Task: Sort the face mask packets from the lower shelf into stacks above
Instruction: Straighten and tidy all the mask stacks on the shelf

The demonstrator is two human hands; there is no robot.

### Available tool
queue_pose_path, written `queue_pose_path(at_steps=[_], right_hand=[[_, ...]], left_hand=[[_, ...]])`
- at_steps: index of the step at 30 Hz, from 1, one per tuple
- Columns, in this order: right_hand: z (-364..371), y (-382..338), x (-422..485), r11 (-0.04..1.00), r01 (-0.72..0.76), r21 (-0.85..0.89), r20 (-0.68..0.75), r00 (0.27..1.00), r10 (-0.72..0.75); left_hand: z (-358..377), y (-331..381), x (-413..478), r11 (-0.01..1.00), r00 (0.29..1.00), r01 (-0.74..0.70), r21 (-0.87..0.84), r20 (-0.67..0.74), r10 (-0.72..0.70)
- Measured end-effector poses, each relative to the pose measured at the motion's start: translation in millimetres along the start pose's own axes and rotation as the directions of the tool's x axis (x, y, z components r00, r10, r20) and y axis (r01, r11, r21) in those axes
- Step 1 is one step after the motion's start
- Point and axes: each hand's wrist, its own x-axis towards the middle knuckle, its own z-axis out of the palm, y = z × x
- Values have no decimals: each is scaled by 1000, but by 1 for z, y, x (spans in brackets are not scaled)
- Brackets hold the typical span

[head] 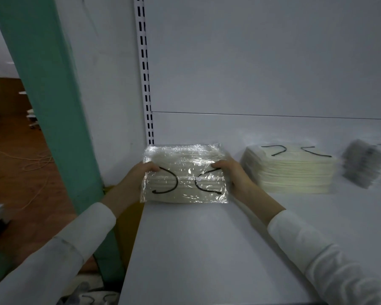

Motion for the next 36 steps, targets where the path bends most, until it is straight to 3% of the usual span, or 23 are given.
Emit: queue_pose_path(at_steps=[8,14,18,23,31,36], right_hand=[[-1,1,-1,996,-66,-66,-9,998,66],[-1,13,-1,1000,11,-14,-26,1000,-12],[-3,13,5,993,114,12,-24,993,-114],[-4,13,8,996,77,-50,-70,994,-80],[-14,10,-1,996,50,-72,35,998,-48],[-19,17,-3,995,45,-84,130,991,-34]], left_hand=[[-8,1,0,999,999,-30,30,33,29],[-6,-8,5,985,986,-164,52,-4,164],[-5,-6,9,959,959,-283,-36,26,284],[-1,-9,13,980,977,-198,0,-77,197],[-30,-19,14,991,991,-131,37,10,131],[-32,-26,12,974,982,-178,142,92,166]])
